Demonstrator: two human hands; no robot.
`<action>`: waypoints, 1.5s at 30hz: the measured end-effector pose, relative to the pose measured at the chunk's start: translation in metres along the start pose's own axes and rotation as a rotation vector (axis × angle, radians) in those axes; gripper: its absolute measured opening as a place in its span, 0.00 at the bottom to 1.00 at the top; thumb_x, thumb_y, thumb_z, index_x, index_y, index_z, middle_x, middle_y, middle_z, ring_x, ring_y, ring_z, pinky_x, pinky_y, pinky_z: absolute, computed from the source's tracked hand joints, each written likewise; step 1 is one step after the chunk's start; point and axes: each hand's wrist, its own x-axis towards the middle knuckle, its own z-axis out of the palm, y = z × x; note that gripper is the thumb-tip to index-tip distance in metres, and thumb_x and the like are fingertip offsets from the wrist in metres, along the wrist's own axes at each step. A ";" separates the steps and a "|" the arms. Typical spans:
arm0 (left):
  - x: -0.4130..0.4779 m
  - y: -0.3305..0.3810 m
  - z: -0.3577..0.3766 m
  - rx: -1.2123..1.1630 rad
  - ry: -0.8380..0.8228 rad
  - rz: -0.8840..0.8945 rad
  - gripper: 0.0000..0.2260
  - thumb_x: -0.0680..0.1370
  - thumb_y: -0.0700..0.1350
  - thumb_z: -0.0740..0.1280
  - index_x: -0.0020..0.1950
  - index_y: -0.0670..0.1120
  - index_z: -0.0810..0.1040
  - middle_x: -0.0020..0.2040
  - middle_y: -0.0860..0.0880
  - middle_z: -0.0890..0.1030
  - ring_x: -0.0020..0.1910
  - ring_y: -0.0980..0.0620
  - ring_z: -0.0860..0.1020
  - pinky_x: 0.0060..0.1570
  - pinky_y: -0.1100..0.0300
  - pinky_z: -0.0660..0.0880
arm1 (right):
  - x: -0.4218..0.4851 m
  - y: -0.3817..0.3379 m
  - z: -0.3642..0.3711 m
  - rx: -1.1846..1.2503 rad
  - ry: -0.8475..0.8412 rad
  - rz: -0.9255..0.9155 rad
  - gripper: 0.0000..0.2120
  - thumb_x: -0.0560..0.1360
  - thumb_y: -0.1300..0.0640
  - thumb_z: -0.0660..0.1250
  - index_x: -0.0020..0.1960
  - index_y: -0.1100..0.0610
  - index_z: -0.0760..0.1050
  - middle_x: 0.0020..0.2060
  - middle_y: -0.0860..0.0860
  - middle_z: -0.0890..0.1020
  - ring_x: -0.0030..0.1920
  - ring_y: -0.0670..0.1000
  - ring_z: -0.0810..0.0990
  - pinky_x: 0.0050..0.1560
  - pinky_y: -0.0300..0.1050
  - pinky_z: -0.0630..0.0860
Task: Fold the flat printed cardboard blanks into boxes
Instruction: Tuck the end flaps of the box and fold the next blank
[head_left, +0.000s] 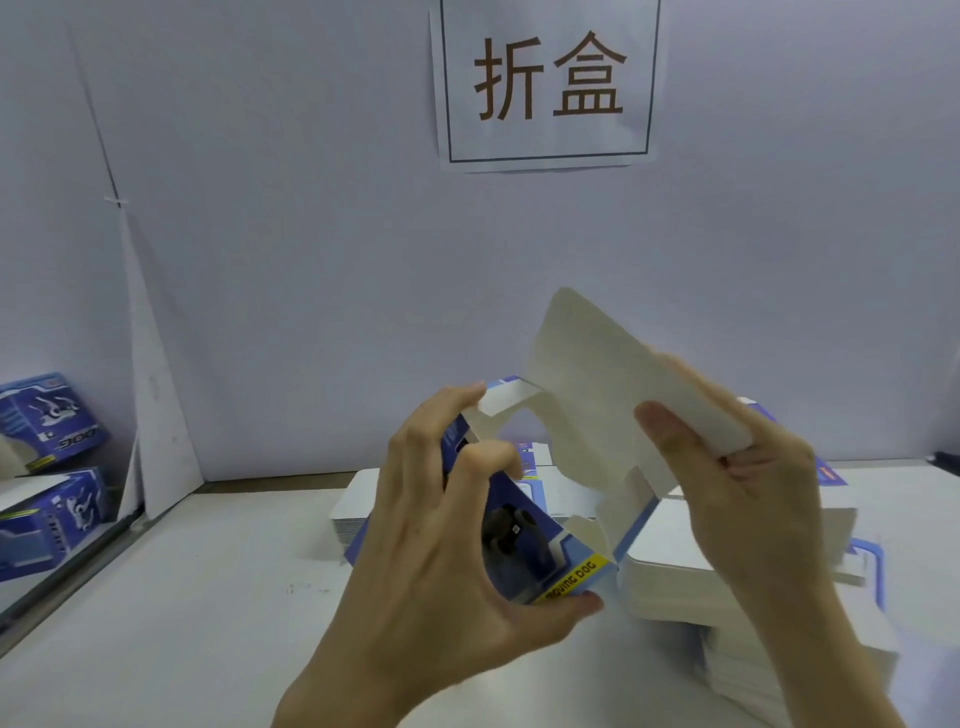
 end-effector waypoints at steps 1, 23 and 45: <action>0.000 0.000 0.001 0.003 0.006 0.001 0.33 0.60 0.67 0.71 0.56 0.53 0.64 0.70 0.52 0.61 0.70 0.48 0.65 0.62 0.57 0.68 | -0.001 -0.001 0.002 -0.046 -0.060 -0.069 0.24 0.76 0.60 0.65 0.58 0.31 0.76 0.45 0.32 0.82 0.46 0.33 0.79 0.46 0.24 0.70; -0.005 -0.016 0.013 0.223 0.021 0.105 0.35 0.58 0.60 0.79 0.55 0.49 0.65 0.67 0.46 0.63 0.70 0.42 0.63 0.61 0.46 0.69 | -0.008 -0.008 0.020 0.487 -0.630 0.542 0.25 0.72 0.54 0.67 0.67 0.39 0.73 0.57 0.42 0.82 0.56 0.47 0.82 0.48 0.34 0.78; -0.007 -0.013 0.014 0.184 -0.001 0.047 0.37 0.56 0.61 0.80 0.56 0.51 0.65 0.68 0.47 0.59 0.63 0.46 0.67 0.49 0.56 0.77 | -0.014 -0.010 0.030 0.152 -0.460 0.379 0.22 0.76 0.52 0.62 0.65 0.31 0.71 0.51 0.51 0.83 0.48 0.54 0.82 0.49 0.55 0.81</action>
